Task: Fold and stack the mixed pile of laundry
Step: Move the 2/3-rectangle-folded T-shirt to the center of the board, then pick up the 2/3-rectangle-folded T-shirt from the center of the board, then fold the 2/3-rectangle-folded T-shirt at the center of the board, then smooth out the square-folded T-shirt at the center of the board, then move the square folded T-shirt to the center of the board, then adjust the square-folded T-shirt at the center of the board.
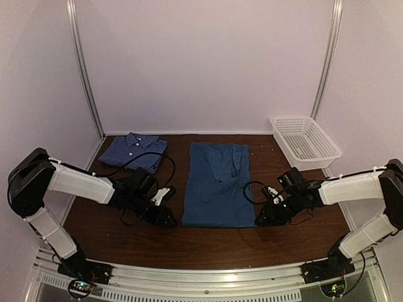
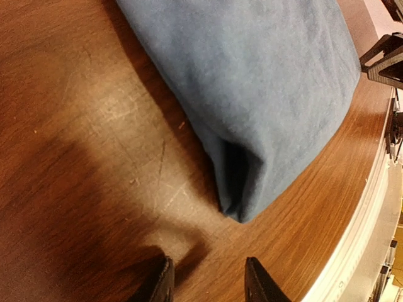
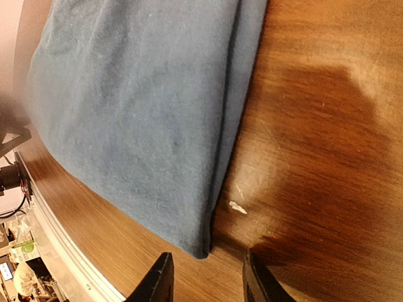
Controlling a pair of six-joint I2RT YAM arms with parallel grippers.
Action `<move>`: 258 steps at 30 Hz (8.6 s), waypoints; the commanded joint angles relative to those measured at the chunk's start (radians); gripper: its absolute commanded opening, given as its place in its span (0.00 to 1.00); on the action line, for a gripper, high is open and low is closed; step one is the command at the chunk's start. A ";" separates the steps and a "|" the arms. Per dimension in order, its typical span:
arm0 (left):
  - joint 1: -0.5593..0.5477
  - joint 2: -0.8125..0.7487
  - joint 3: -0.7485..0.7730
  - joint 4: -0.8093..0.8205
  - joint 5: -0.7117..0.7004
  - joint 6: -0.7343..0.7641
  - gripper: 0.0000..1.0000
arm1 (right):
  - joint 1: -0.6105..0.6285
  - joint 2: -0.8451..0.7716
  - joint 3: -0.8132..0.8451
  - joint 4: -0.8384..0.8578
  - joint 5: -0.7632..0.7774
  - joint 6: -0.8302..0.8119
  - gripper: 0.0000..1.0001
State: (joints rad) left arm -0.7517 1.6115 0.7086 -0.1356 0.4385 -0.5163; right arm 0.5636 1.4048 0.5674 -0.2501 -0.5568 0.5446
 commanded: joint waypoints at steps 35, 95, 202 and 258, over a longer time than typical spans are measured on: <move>-0.058 0.133 -0.002 0.220 0.109 -0.080 0.00 | 0.029 -0.030 -0.118 -0.040 0.050 0.087 0.41; 0.183 0.487 0.691 -0.056 0.031 0.127 0.00 | -0.209 0.614 0.775 -0.107 -0.020 -0.193 0.00; 0.277 0.438 0.706 0.089 0.032 0.168 0.46 | -0.279 0.305 0.559 0.116 -0.226 -0.081 0.42; -0.173 0.432 0.836 -0.333 -0.235 0.260 0.53 | 0.006 0.513 -0.062 1.436 -0.211 0.802 0.22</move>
State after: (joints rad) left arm -0.9134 2.0083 1.5105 -0.4282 0.2348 -0.2455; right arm 0.5533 1.8969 0.5137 0.9821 -0.7906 1.2449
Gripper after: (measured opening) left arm 0.527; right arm 0.221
